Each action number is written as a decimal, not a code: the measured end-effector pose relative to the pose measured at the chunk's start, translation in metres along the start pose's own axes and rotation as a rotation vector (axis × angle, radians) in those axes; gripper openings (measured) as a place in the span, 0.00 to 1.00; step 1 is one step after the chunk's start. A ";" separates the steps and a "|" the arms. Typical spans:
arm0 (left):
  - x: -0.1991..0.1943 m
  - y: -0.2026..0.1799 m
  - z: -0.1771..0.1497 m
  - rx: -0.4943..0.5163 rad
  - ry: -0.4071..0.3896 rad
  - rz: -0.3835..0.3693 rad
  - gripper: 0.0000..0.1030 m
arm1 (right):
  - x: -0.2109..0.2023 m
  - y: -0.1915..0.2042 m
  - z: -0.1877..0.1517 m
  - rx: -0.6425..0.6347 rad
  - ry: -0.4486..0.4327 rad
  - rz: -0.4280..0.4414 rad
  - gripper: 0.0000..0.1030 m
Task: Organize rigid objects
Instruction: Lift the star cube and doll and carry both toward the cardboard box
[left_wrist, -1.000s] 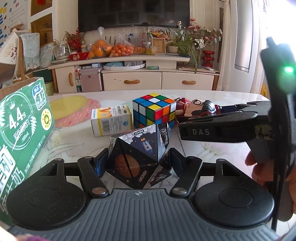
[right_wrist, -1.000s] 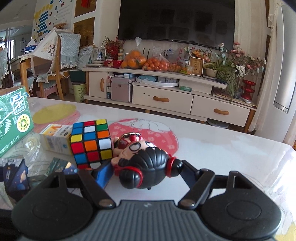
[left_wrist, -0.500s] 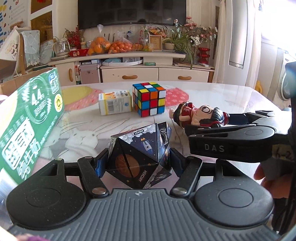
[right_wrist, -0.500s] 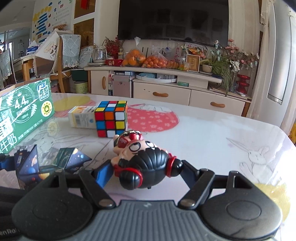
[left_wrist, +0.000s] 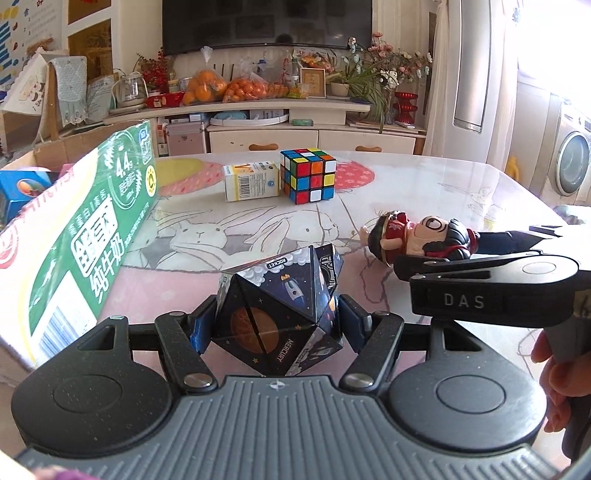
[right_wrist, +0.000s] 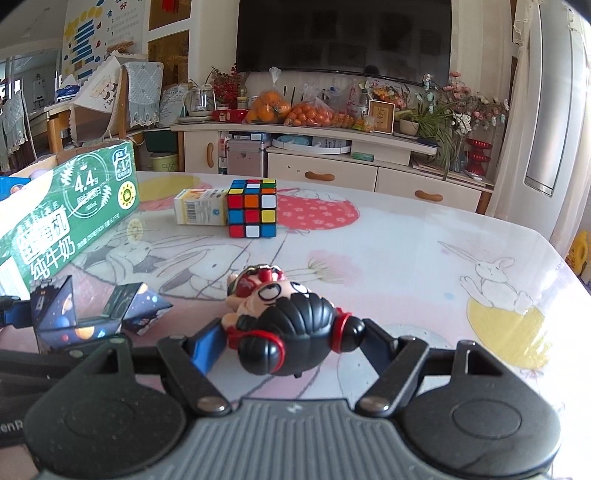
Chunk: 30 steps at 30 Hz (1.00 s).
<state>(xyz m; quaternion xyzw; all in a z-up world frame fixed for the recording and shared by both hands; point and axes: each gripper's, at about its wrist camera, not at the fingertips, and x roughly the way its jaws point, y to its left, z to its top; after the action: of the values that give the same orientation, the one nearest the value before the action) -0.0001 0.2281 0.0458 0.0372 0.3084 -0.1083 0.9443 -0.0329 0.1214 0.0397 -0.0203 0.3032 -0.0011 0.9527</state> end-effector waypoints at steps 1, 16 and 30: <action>-0.002 0.000 0.001 -0.004 -0.002 -0.001 0.80 | -0.003 0.001 -0.001 0.000 0.000 -0.001 0.75; -0.051 0.023 0.004 -0.052 -0.061 -0.005 0.80 | -0.048 0.027 -0.009 -0.036 -0.030 0.010 0.74; -0.077 0.037 0.013 -0.096 -0.106 -0.012 0.80 | -0.086 0.044 -0.001 -0.057 -0.094 0.025 0.74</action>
<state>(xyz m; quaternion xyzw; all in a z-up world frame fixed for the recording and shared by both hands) -0.0447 0.2765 0.1013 -0.0159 0.2629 -0.1006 0.9594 -0.1035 0.1670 0.0869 -0.0439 0.2583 0.0202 0.9649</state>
